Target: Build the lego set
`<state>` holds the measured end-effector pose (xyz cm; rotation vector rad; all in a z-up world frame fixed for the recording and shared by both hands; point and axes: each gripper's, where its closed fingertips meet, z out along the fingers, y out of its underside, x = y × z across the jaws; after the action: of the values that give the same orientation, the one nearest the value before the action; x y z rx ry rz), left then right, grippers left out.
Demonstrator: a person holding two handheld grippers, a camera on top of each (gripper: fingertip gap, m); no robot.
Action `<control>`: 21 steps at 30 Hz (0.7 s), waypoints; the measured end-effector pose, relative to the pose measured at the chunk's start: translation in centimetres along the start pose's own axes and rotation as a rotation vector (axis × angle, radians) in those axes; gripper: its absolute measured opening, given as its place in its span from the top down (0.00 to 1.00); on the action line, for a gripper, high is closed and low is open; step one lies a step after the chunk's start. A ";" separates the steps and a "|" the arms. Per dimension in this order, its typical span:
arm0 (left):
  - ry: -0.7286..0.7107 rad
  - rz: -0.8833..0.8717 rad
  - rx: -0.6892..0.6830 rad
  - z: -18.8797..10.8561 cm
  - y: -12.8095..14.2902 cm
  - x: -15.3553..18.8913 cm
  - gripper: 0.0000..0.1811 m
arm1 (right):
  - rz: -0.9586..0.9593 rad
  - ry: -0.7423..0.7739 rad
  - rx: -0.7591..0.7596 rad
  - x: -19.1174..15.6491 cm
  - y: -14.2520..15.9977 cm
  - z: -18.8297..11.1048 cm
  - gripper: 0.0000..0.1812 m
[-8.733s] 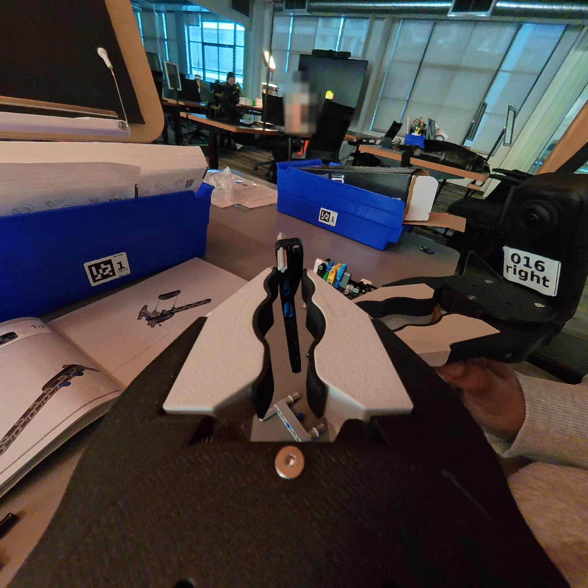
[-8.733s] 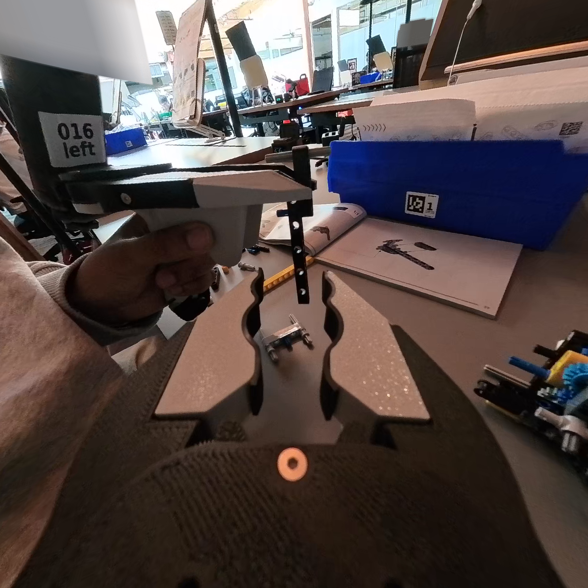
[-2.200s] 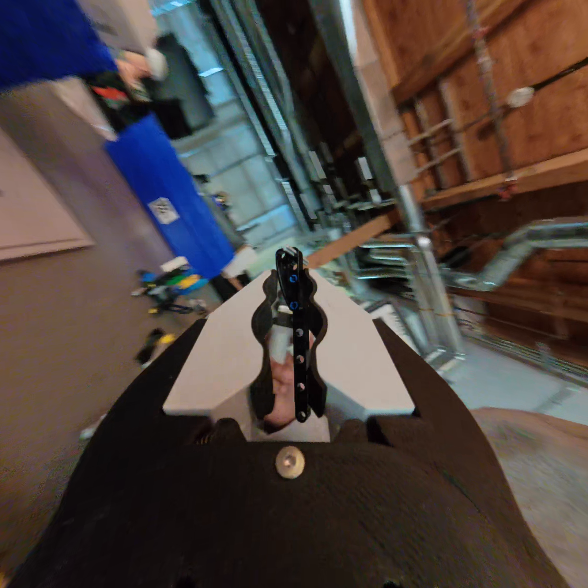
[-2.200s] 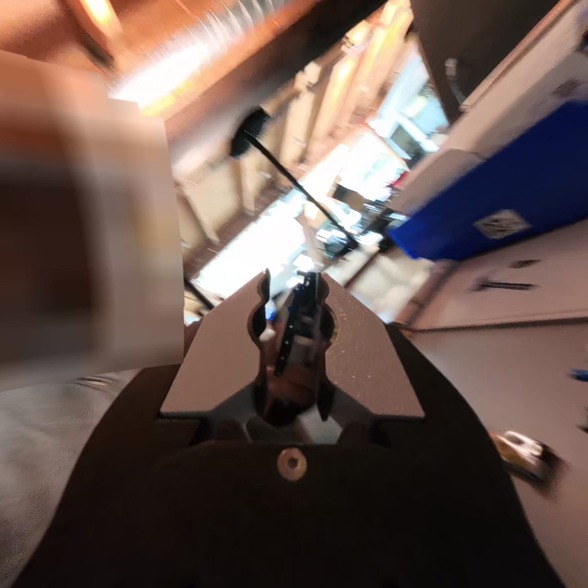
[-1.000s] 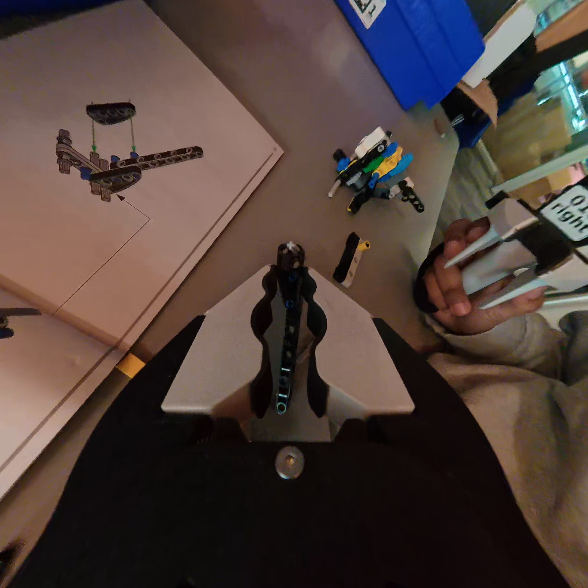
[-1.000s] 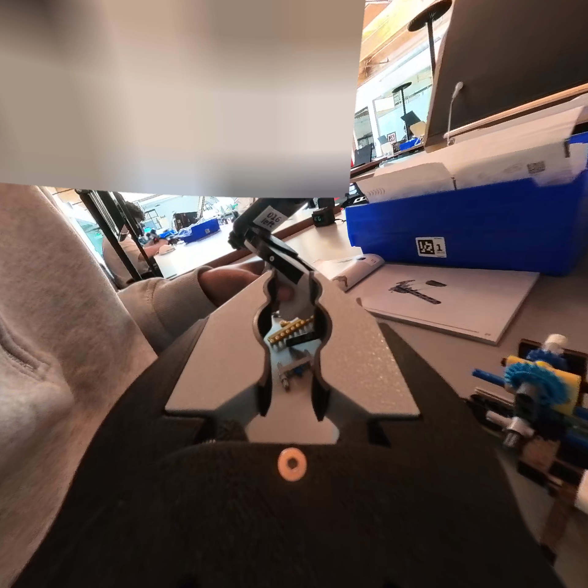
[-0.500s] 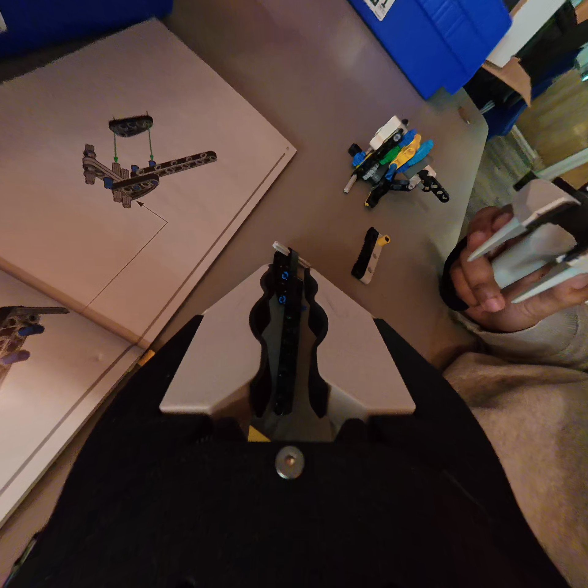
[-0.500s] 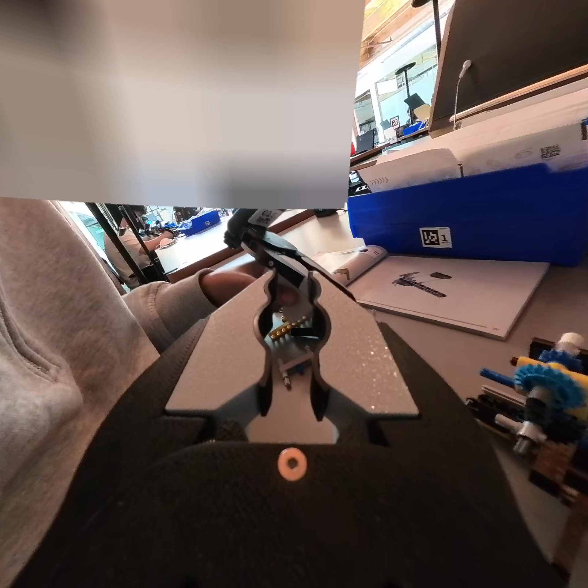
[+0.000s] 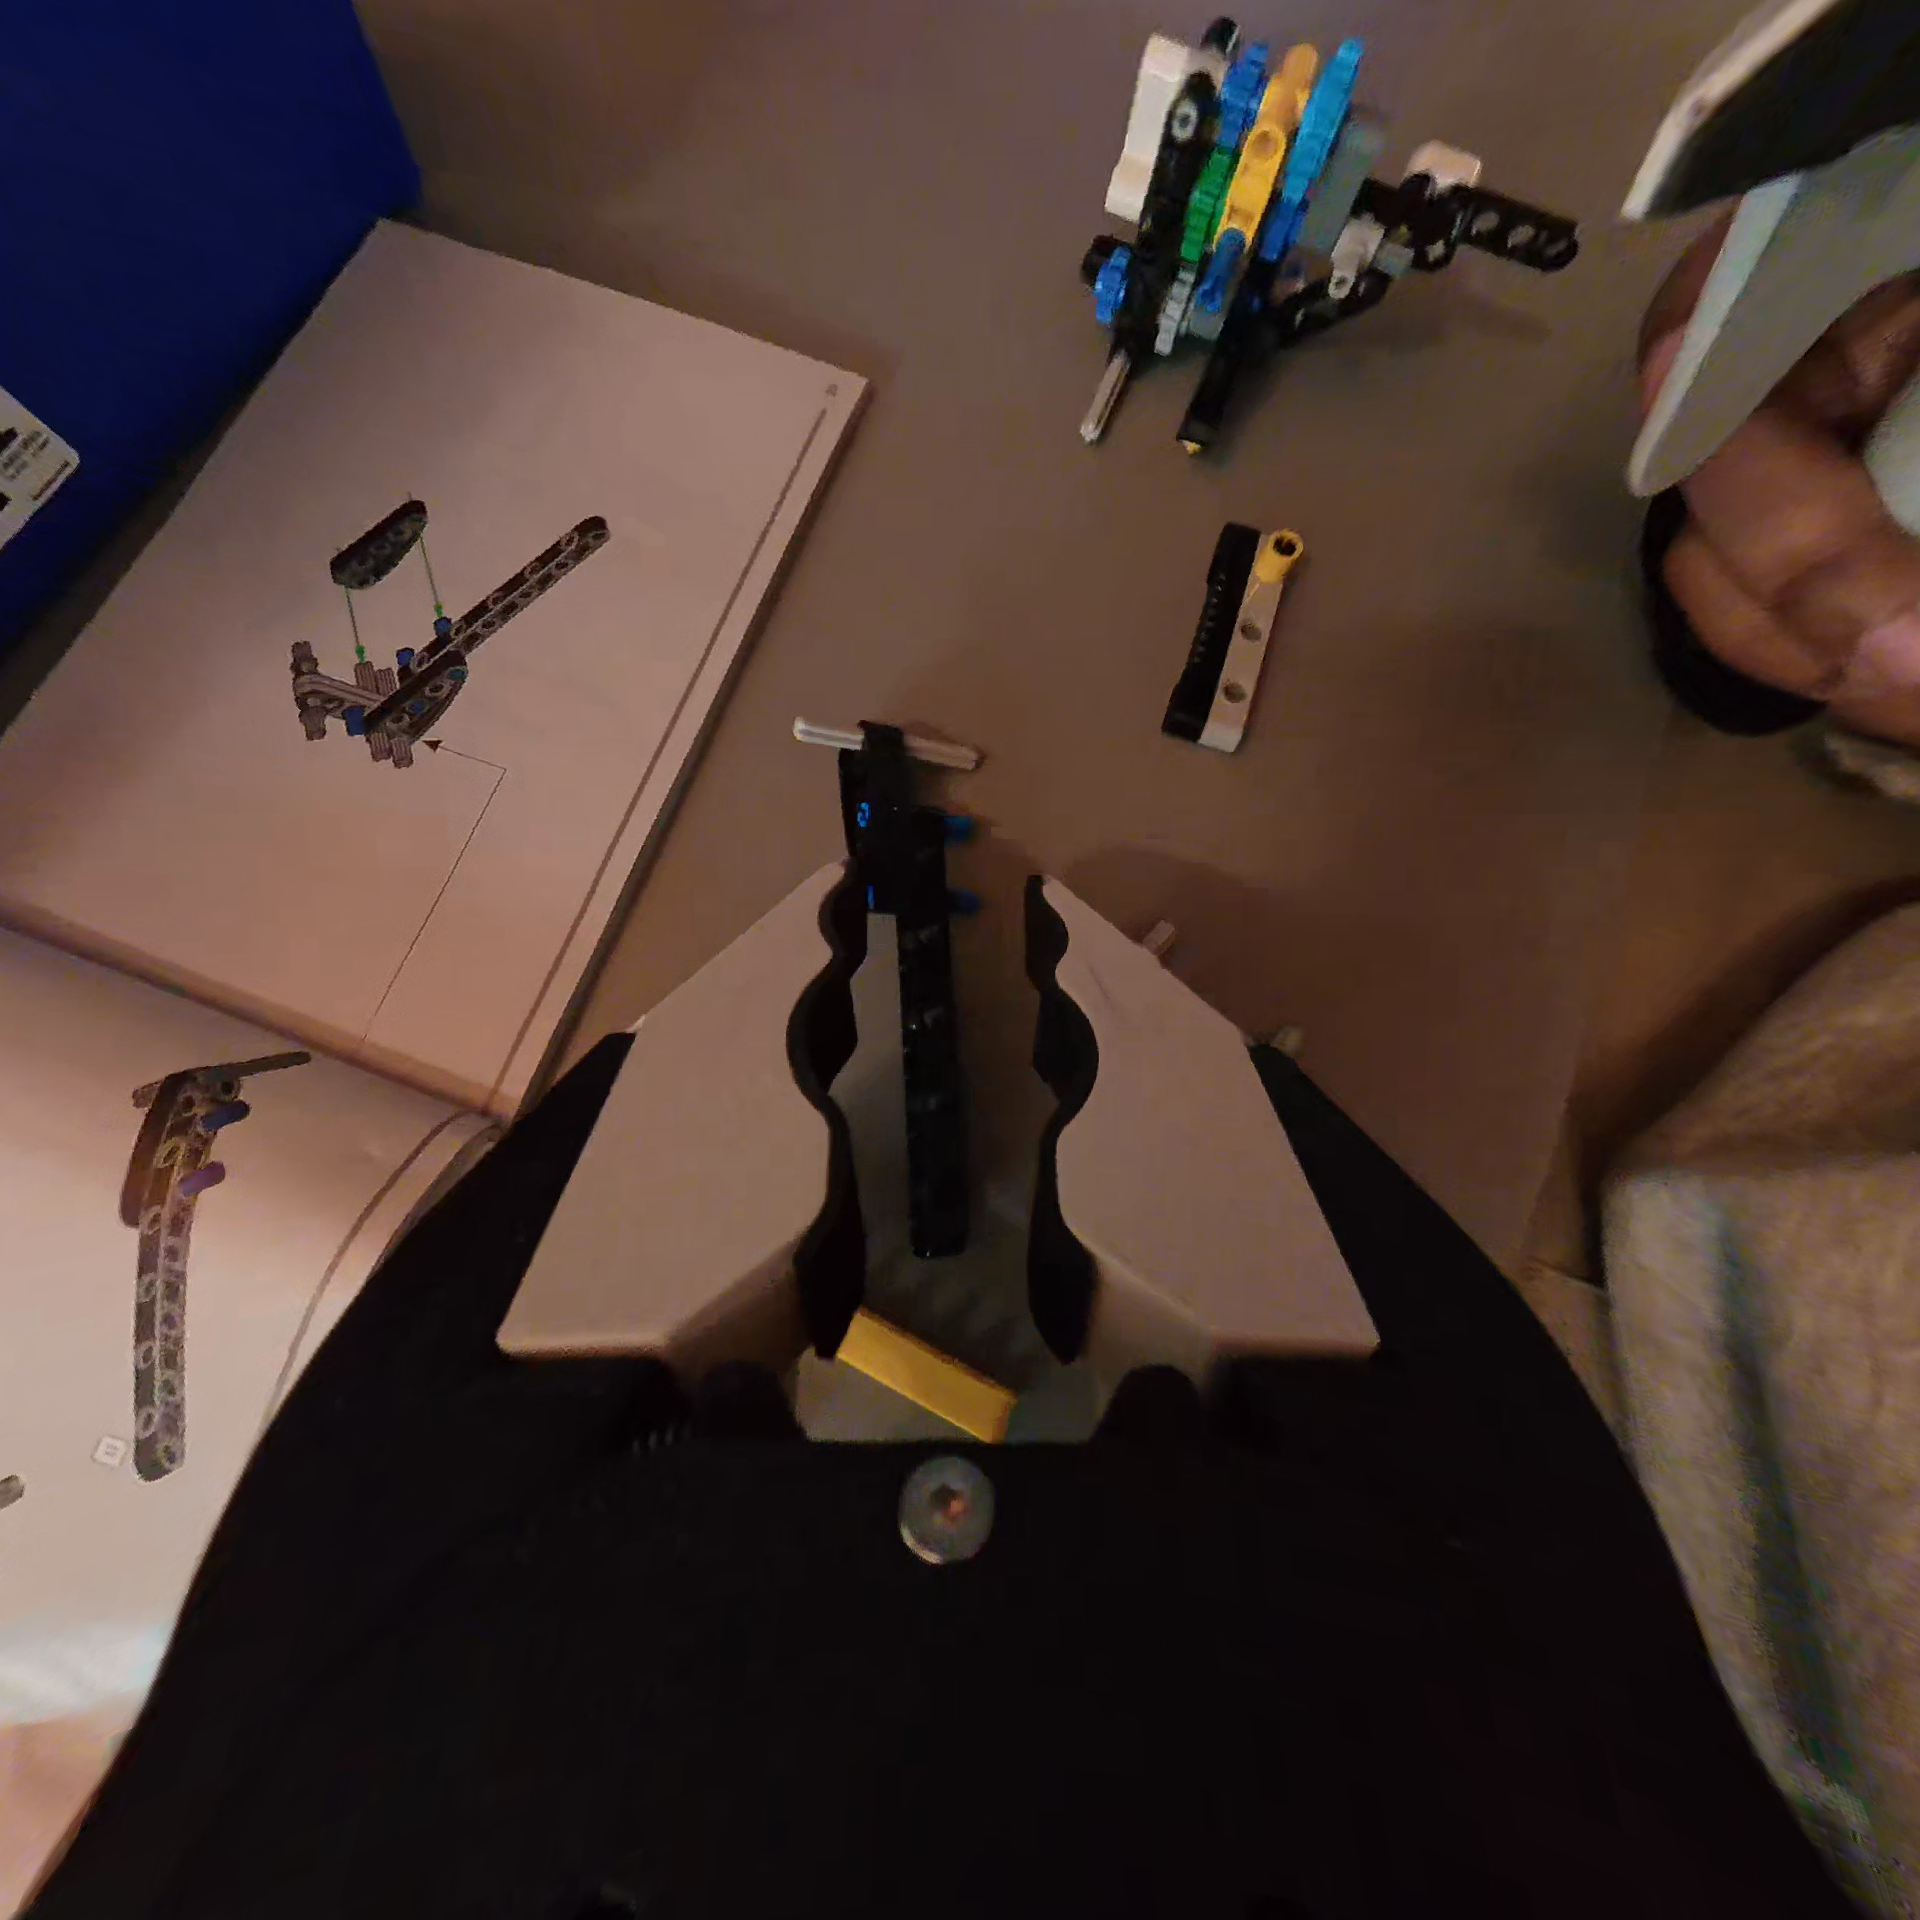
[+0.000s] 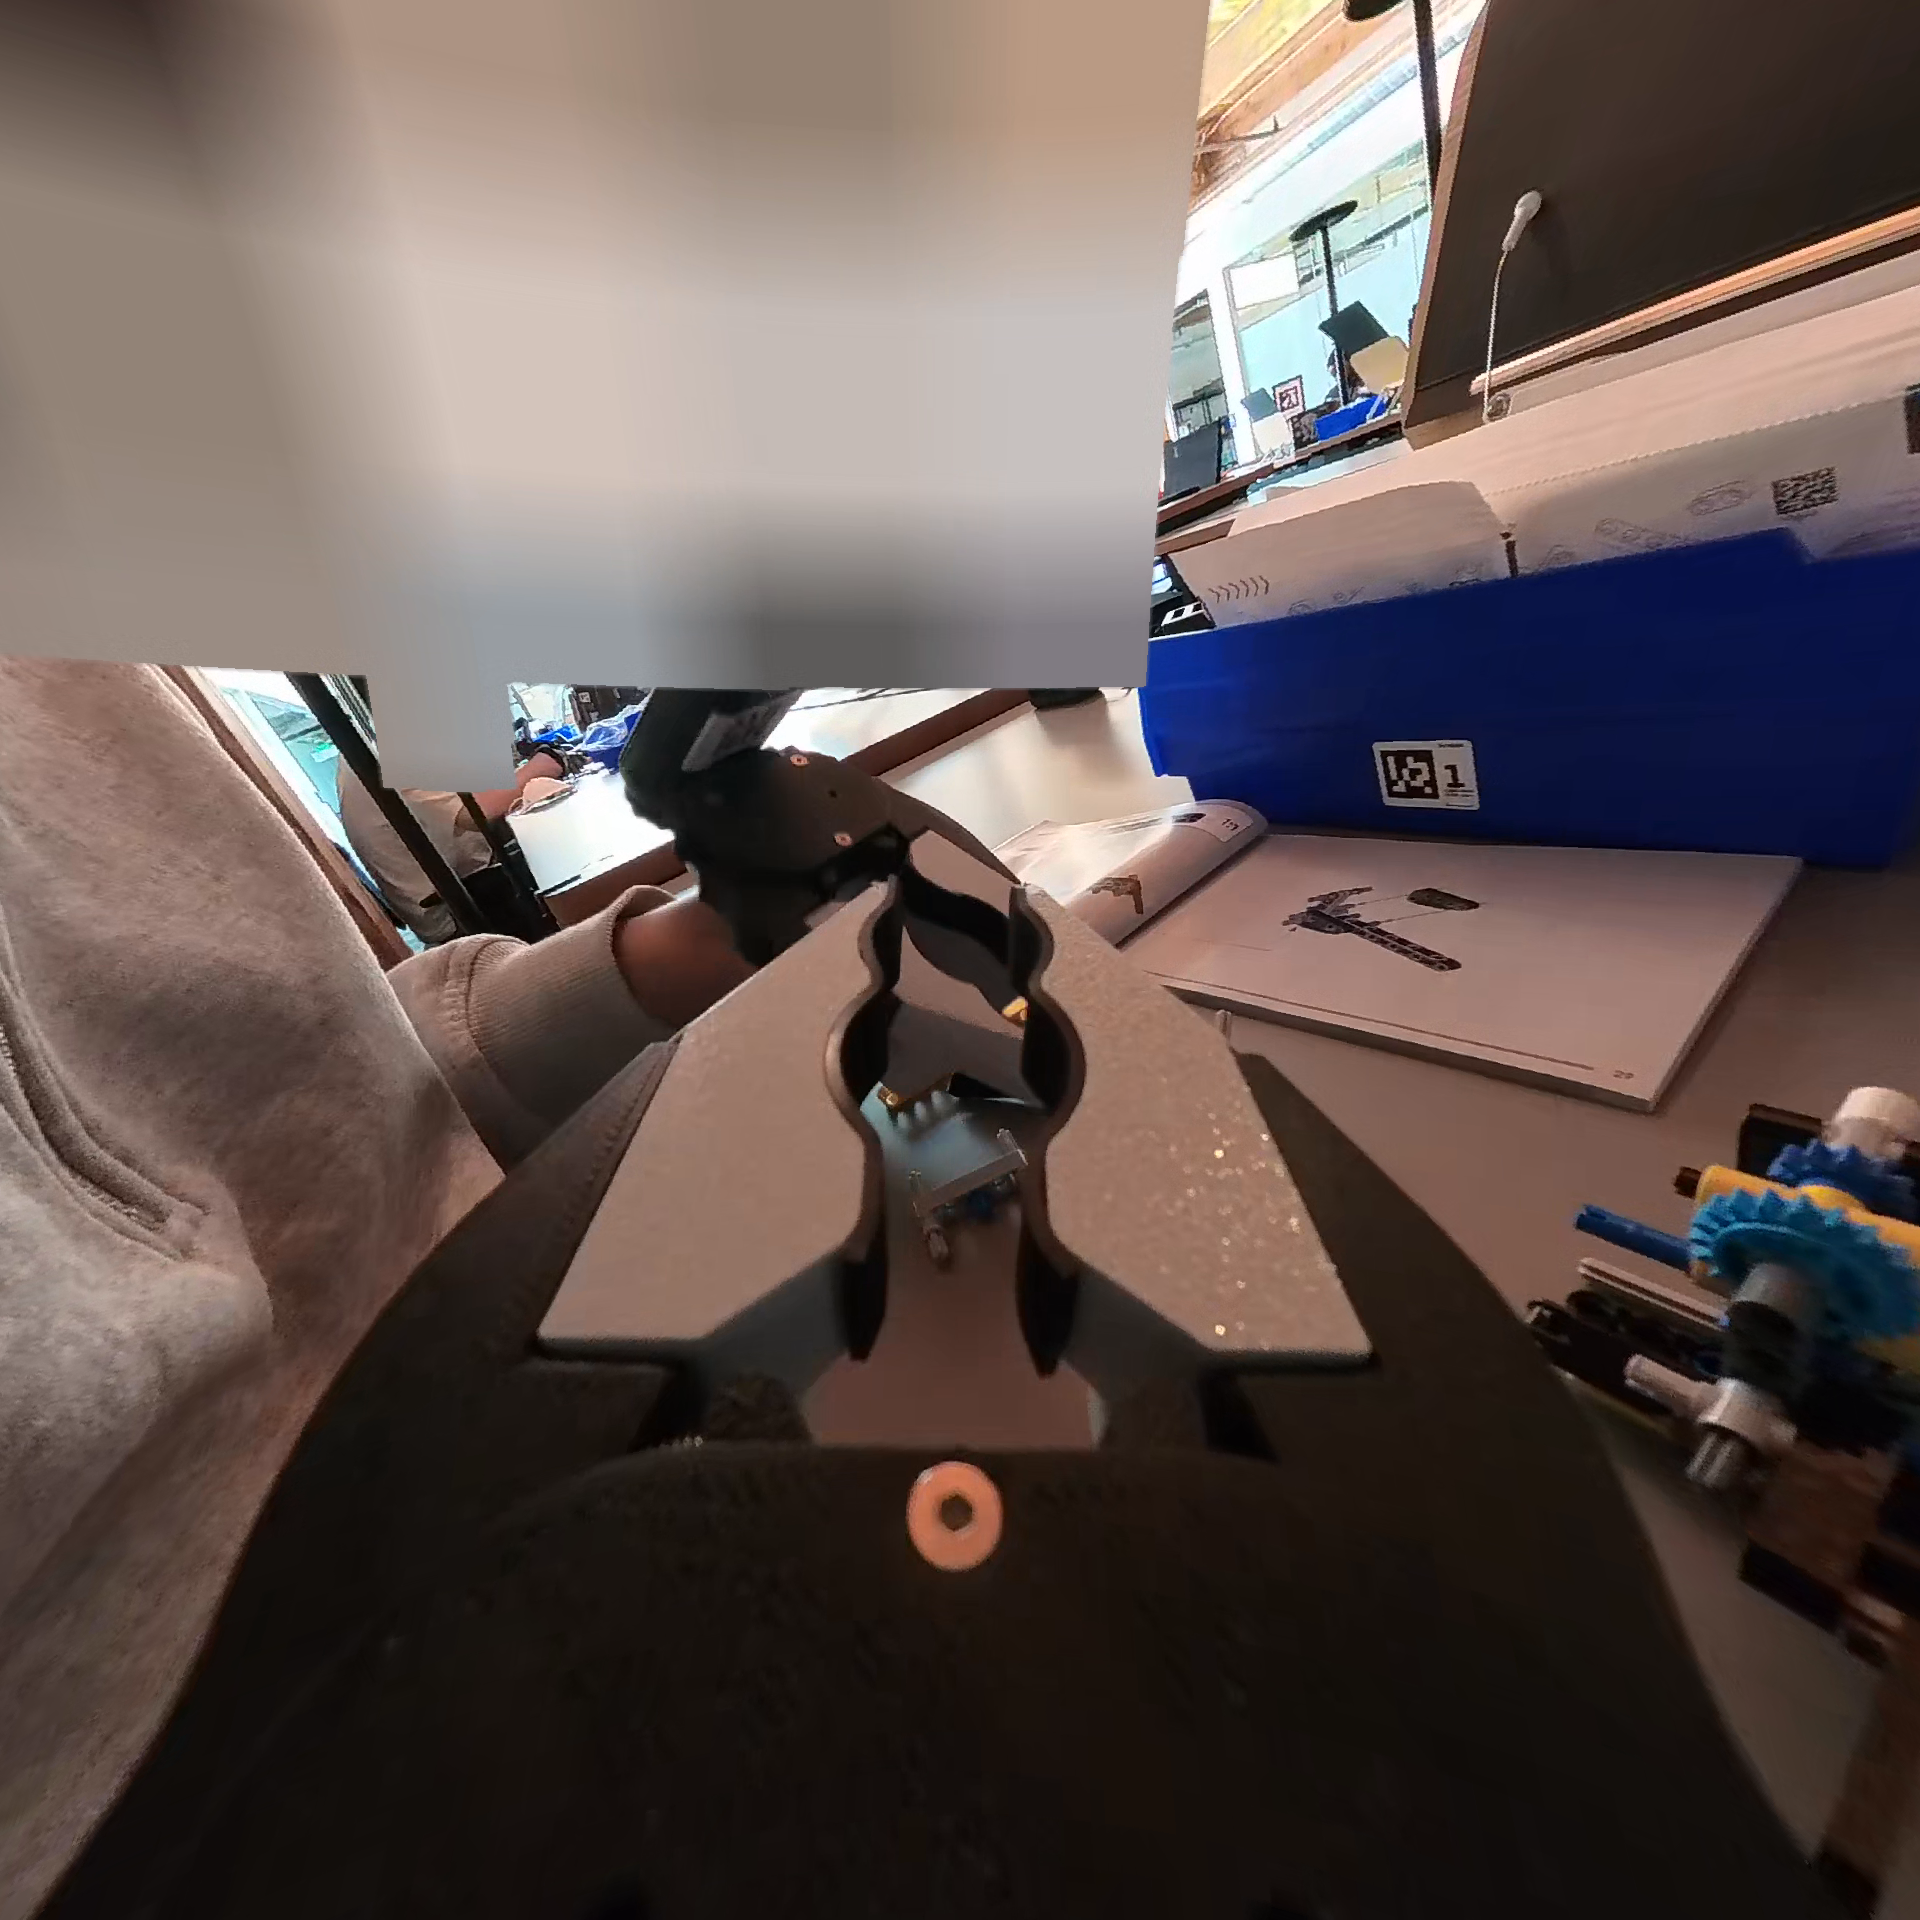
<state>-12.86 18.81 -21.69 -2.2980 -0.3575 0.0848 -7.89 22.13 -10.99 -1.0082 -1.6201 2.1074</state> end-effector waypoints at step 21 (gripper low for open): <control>0.161 -0.119 0.019 -0.5 0.3 0.8 0.97 | 0.032 -0.014 0.005 0.1 0.0 0.1 0.89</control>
<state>-11.97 18.47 -21.48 -2.2416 -0.4073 -0.1553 -8.04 22.09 -10.98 -1.0265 -1.6151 2.1423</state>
